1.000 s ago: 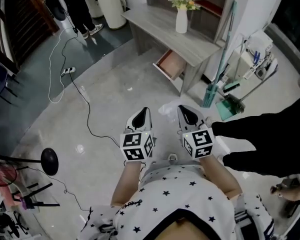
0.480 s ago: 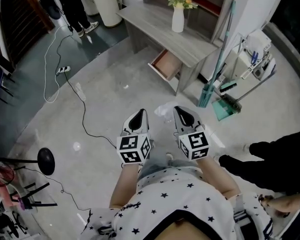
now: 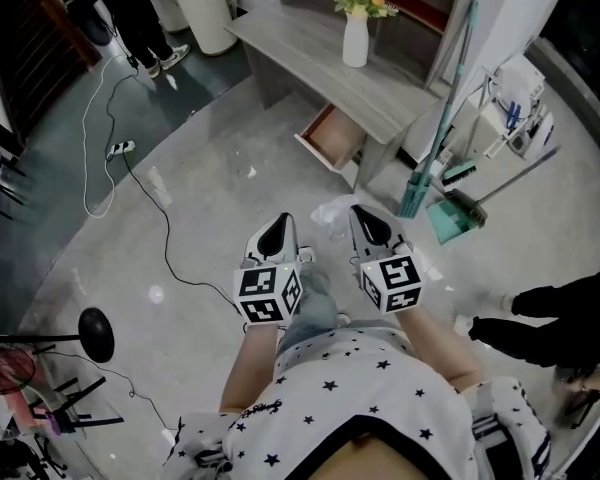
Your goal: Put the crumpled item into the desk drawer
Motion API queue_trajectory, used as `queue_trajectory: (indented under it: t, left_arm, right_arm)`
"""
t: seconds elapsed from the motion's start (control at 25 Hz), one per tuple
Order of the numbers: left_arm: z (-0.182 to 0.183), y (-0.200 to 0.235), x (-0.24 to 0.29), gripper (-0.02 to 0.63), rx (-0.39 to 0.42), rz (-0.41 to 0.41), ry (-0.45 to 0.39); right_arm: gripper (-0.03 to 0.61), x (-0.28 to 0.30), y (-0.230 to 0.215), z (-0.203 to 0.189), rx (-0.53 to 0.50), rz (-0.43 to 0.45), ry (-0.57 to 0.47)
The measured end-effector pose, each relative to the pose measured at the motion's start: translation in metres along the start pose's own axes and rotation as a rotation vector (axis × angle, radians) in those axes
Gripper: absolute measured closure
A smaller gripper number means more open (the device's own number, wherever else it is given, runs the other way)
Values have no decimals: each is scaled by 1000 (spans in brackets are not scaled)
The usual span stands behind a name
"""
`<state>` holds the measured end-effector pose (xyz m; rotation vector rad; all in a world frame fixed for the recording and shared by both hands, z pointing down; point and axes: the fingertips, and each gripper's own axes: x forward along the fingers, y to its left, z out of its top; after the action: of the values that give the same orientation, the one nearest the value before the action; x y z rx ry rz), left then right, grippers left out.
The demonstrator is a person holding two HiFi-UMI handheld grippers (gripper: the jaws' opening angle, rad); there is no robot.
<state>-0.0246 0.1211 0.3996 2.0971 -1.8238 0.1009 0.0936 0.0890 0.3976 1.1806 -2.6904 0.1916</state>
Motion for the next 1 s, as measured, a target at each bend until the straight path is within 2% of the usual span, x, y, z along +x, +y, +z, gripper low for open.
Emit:
queue_trajectory:
  t: [0.68,1.0]
  left_arm:
    - [61,77,148,601,11,-66,39]
    - [77,110,211,601,33,-141,90]
  right_arm:
    - [586,155,-69,41,6,-72,19]
    - [586,222,-94,48,28,-132,36]
